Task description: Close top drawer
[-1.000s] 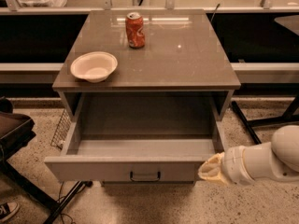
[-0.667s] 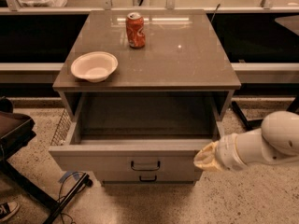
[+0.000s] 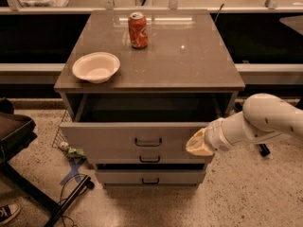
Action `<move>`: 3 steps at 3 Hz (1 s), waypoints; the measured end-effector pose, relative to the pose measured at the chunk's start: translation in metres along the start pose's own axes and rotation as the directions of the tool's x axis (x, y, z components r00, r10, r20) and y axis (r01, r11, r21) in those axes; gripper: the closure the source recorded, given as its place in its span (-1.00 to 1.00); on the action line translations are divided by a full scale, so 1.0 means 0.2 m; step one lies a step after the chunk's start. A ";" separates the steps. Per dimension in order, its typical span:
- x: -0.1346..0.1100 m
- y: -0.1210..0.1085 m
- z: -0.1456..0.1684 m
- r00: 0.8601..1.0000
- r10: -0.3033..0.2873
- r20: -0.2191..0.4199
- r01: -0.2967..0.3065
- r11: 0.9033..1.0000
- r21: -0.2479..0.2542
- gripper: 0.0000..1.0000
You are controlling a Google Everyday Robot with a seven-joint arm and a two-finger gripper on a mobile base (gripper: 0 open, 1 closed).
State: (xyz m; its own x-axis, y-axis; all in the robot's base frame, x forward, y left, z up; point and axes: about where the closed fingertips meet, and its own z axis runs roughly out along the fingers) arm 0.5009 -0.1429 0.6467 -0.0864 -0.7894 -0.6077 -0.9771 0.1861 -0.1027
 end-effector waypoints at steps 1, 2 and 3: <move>0.00 0.00 0.00 1.000 0.000 0.000 0.000 1.000 0.000 1.00; 0.04 -0.08 -0.04 1.000 0.019 0.012 -0.020 0.999 0.045 1.00; 0.10 -0.20 -0.09 0.999 0.037 0.034 -0.040 0.995 0.087 1.00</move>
Offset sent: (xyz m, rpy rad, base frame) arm 0.0360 -0.0371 0.0086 0.0270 -0.0673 -0.1056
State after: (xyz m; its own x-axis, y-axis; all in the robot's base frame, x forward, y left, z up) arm 0.5355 -0.1772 0.6536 -0.1159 -0.7619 -0.6372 -0.9522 0.2678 -0.1470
